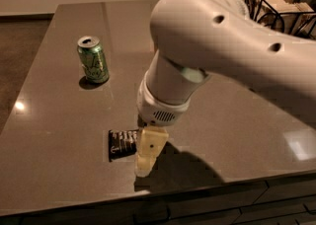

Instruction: Move rxbar chocolate near green can

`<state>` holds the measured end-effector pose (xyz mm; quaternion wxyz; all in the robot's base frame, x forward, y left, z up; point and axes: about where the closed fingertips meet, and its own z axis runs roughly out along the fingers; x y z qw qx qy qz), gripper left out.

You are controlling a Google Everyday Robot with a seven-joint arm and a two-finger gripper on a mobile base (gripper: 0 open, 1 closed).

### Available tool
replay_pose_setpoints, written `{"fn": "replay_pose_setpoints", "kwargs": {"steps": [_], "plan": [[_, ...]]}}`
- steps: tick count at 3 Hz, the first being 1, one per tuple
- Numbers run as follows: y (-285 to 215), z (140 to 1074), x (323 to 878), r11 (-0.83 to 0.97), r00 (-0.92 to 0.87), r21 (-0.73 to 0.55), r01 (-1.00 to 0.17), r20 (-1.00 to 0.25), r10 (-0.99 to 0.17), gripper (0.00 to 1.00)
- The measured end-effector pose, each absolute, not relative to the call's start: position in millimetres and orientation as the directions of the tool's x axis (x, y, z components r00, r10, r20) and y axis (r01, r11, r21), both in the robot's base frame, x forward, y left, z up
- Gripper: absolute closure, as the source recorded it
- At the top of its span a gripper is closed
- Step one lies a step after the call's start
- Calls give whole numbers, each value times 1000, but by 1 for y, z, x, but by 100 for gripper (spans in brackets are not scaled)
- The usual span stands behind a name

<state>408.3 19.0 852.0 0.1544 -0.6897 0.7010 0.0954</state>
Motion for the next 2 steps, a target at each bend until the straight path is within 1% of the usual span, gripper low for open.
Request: {"fn": "replay_pose_setpoints", "kwargs": {"steps": [1,2], "plan": [[28,842,404,20,7,-75,-997,-343,-939,19],[33,838,404,16,7,-67,-998,-336,-942,42]]}}
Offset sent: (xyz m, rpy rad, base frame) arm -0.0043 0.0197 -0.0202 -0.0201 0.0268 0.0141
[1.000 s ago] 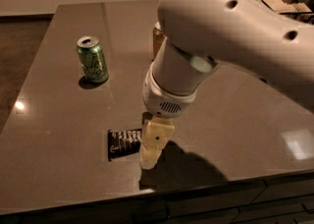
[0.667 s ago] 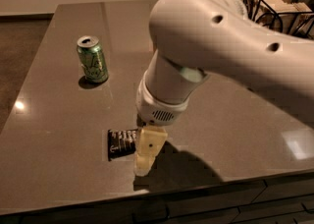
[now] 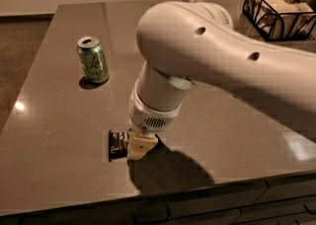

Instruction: Move rxbar chocolate near green can

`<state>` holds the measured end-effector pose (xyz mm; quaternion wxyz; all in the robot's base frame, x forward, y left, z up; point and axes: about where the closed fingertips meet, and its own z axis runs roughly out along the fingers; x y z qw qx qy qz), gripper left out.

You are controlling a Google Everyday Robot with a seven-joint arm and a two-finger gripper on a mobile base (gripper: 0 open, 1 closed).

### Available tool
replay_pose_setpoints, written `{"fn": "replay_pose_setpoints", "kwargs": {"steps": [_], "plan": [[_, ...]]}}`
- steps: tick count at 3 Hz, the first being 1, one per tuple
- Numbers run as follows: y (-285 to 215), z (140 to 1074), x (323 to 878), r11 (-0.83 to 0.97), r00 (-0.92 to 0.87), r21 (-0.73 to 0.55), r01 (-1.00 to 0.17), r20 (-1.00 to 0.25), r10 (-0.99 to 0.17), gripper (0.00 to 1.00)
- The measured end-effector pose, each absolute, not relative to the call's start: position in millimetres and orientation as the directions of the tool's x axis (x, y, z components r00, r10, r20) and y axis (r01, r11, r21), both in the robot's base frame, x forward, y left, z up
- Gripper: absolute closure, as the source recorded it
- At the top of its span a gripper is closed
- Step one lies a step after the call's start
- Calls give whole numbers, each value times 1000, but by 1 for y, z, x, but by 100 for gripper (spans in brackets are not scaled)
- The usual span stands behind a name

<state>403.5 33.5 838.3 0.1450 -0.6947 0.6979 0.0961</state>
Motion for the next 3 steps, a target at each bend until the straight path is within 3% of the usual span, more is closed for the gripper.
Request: {"fn": "replay_pose_setpoints", "kwargs": {"steps": [2,3], "plan": [[33,847,420,53,-34,-46,-998,-340,-940,88],[27,863,444,105,-76,-67,-992,-344,-936,100]]}}
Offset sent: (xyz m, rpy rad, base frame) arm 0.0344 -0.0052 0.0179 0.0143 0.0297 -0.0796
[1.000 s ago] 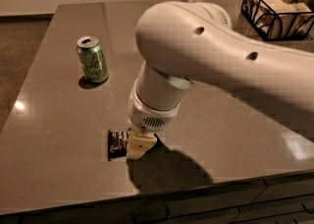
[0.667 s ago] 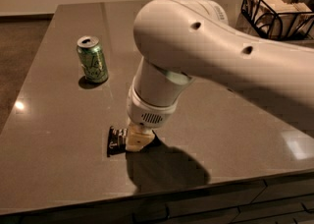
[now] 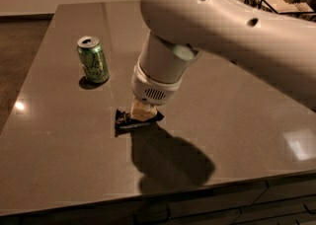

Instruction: Move rxbar chocolate near green can

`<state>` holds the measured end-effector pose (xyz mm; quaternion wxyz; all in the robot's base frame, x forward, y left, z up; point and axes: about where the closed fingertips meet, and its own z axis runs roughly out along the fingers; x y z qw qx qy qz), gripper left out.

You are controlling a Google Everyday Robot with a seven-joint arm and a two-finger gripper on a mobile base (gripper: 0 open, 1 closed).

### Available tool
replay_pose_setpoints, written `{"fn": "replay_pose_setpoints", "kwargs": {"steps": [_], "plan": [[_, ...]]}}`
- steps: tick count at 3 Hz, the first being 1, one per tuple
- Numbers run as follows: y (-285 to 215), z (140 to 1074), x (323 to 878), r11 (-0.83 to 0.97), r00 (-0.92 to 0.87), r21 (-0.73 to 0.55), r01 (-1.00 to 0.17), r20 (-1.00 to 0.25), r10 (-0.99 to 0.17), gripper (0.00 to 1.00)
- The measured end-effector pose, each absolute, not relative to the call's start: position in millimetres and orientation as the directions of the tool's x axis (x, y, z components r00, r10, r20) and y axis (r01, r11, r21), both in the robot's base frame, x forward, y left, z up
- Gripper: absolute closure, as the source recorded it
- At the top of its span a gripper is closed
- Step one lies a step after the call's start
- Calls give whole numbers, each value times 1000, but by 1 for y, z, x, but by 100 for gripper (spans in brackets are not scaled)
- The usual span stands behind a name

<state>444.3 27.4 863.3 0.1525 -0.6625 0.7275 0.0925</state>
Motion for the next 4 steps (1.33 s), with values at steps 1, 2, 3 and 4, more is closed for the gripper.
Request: {"fn": "replay_pose_setpoints", "kwargs": {"steps": [1,2,3,4], "plan": [[22,880,481,190,-144,-91,-978,-370,-918,100],[22,889,520,271,-206,-117,-955,-395,-895,100],[30,889,551,320,-237,-146,-936,-408,-882,100],[49,884,569,337,-242,-171,-926,-414,-877,82]]}}
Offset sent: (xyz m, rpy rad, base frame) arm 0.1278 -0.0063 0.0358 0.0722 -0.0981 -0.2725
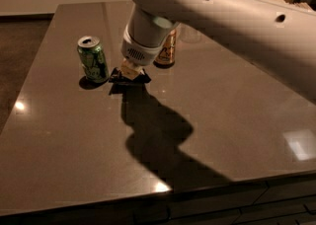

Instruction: Move rxbar chocolate near green can

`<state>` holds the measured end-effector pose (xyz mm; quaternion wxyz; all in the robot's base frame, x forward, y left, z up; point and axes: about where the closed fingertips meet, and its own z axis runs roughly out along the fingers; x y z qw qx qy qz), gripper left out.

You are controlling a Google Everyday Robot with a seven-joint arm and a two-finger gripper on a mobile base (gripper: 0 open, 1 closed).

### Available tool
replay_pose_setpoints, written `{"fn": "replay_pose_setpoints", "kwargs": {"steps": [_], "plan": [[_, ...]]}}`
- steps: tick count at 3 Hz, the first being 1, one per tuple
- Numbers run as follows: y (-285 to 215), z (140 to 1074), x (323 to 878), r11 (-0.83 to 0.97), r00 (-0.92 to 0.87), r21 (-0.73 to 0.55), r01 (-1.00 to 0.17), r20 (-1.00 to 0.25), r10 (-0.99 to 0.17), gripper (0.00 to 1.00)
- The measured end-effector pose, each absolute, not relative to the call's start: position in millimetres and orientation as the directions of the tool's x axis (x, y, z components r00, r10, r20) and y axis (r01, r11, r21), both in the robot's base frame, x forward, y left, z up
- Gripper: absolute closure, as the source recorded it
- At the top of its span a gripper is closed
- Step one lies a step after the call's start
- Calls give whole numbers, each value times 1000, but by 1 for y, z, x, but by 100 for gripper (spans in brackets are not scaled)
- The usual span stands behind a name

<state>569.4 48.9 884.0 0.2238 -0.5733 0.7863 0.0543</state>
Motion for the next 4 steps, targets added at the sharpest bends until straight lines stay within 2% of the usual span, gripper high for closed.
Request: {"fn": "replay_pose_setpoints", "kwargs": {"steps": [2,3,4], "plan": [[81,884,564,327,-224,-156,-932,-461,-859,35],[81,884,563,325,-222,-157,-933,-460,-860,13],[82,884,562,323,-220,-158,-933,-459,-861,0]]}}
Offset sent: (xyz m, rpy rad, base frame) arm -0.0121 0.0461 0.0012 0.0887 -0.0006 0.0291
